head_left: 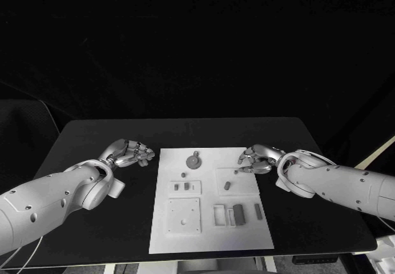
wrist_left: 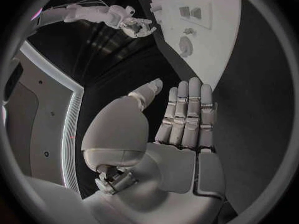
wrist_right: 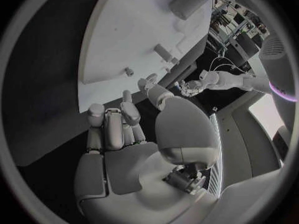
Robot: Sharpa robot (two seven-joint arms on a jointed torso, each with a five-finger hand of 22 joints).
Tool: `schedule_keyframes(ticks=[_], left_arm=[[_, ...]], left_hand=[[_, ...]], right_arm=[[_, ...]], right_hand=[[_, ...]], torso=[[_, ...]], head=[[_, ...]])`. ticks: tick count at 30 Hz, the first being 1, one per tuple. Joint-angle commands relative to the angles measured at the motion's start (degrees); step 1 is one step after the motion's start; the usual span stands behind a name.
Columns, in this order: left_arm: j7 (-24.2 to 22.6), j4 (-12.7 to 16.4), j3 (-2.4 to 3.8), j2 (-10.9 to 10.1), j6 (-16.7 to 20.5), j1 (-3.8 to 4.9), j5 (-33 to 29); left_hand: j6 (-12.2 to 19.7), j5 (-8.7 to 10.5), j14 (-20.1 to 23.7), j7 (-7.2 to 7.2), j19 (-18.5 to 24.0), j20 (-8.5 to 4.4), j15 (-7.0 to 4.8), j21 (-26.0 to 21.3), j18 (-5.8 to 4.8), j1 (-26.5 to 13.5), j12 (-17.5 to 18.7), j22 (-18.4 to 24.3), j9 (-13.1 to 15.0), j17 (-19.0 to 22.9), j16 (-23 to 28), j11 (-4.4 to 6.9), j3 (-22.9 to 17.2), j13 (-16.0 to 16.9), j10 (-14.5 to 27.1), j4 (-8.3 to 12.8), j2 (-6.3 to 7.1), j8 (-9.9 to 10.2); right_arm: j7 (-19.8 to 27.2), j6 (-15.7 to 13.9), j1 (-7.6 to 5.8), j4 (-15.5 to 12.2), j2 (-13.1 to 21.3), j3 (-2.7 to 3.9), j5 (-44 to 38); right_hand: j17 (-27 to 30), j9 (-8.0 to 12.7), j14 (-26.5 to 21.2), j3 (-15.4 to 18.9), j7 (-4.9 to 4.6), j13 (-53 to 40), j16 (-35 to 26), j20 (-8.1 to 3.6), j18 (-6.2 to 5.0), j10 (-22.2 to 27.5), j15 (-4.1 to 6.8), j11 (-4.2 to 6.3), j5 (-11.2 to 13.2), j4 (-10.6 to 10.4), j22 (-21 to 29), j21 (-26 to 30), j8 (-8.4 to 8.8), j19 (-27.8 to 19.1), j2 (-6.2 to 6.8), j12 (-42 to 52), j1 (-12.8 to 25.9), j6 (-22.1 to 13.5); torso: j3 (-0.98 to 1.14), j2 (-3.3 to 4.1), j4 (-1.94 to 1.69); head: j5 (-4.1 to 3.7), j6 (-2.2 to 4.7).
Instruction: Assemble the parts on the task board
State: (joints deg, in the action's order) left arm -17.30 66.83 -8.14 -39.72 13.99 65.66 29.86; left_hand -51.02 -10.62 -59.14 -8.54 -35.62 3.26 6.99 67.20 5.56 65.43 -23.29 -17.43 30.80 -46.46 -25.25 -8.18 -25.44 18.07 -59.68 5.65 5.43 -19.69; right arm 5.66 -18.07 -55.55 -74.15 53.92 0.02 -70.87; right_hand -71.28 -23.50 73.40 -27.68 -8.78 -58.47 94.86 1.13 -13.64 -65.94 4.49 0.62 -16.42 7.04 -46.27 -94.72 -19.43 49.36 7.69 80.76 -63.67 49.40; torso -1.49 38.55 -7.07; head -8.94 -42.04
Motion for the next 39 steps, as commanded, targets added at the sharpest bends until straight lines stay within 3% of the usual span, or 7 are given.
schedule_keyframes(ticks=[1,8,17,23,39], left_arm=[[-0.5,0.0,-0.22,0.3,-0.6,-0.24,-1.1],[-0.1,0.2,-1.32,0.8,-0.6,-0.93,-1.5],[-0.1,0.2,-1.45,1.0,-0.6,-1.4,-2.0],[-0.1,0.2,-1.47,1.1,-0.7,-1.47,-2.2],[0.2,0.4,-1.48,0.9,-0.8,-1.46,-2.5]], left_hand=[[0.3,-0.21,0.4,0.08,0.4,0.13,0.09,-0.4,-0.68,-0.5,0.3,0.1,0.1,0.1,0.2,0.04,0.4,0.0,0.3,0.0,-0.14,0.3],[0.3,-0.22,0.4,0.05,0.5,0.13,0.1,-0.4,-0.68,-0.5,0.3,0.1,0.1,0.1,0.3,0.03,0.4,0.0,0.3,0.0,-0.19,0.3],[0.3,-0.23,0.4,-0.05,0.5,0.15,0.11,-0.5,-0.7,-0.6,0.4,0.0,0.1,0.2,0.4,-0.07,0.4,0.0,0.4,-0.1,-0.26,0.3],[0.3,-0.23,0.4,-0.09,0.5,0.15,0.12,-0.5,-0.71,-0.6,0.4,0.0,0.1,0.2,0.5,-0.11,0.4,0.0,0.4,-0.1,-0.29,0.3],[0.3,-0.22,0.4,-0.15,0.6,0.16,0.13,-0.6,-0.73,-0.6,0.4,0.0,0.1,0.2,0.6,-0.16,0.4,0.0,0.5,-0.1,-0.31,0.3]], right_arm=[[0.0,1.4,0.4,0.5,-0.2,0.01,-2.0],[-0.5,2.0,1.92,1.5,-1.1,-0.07,-2.0],[-1.2,1.7,3.04,2.8,-2.8,-0.07,-2.0],[-1.8,0.4,3.38,3.5,-3.8,-0.07,-2.6],[-2.3,0.1,3.93,7.1,-6.1,-0.07,-3.0]], right_hand=[[0.0,-0.1,0.1,0.0,-0.54,0.1,0.6,-0.14,-0.82,-0.1,0.23,0.39,-0.1,0.5,0.1,-1.9,-0.2,0.3,-0.04,0.2,-0.5,0.7],[0.2,-0.1,-0.1,0.0,-0.55,0.1,0.5,-0.13,-0.81,-0.1,0.23,0.39,-0.1,0.5,0.1,-1.9,-0.19,0.3,0.07,0.2,-0.5,0.6],[0.2,-0.1,0.0,0.1,-0.56,0.1,0.5,-0.13,-0.81,-0.1,0.23,0.39,-0.1,0.4,0.1,-1.9,-0.17,0.2,0.16,0.2,-0.5,0.6],[0.2,-0.1,-0.1,0.1,-0.57,0.1,0.5,-0.13,-0.8,-0.1,0.23,0.39,-0.1,0.4,0.1,-1.9,-0.16,0.2,0.18,0.2,-0.5,0.6],[0.8,0.0,-0.6,0.2,-0.62,0.1,0.3,-0.11,-0.78,-0.1,0.23,0.38,-0.1,0.3,0.1,-1.9,-0.01,0.2,0.26,0.1,-0.4,0.3]], torso=[[0.24,-1.9,0.4],[0.36,-3.21,0.64],[0.24,-3.73,0.78],[0.16,-3.56,0.78],[0.26,-3.22,0.74]], head=[[0.27,-0.53],[0.65,-1.54],[0.84,-2.86],[0.93,-3.19],[1.39,-3.55]])
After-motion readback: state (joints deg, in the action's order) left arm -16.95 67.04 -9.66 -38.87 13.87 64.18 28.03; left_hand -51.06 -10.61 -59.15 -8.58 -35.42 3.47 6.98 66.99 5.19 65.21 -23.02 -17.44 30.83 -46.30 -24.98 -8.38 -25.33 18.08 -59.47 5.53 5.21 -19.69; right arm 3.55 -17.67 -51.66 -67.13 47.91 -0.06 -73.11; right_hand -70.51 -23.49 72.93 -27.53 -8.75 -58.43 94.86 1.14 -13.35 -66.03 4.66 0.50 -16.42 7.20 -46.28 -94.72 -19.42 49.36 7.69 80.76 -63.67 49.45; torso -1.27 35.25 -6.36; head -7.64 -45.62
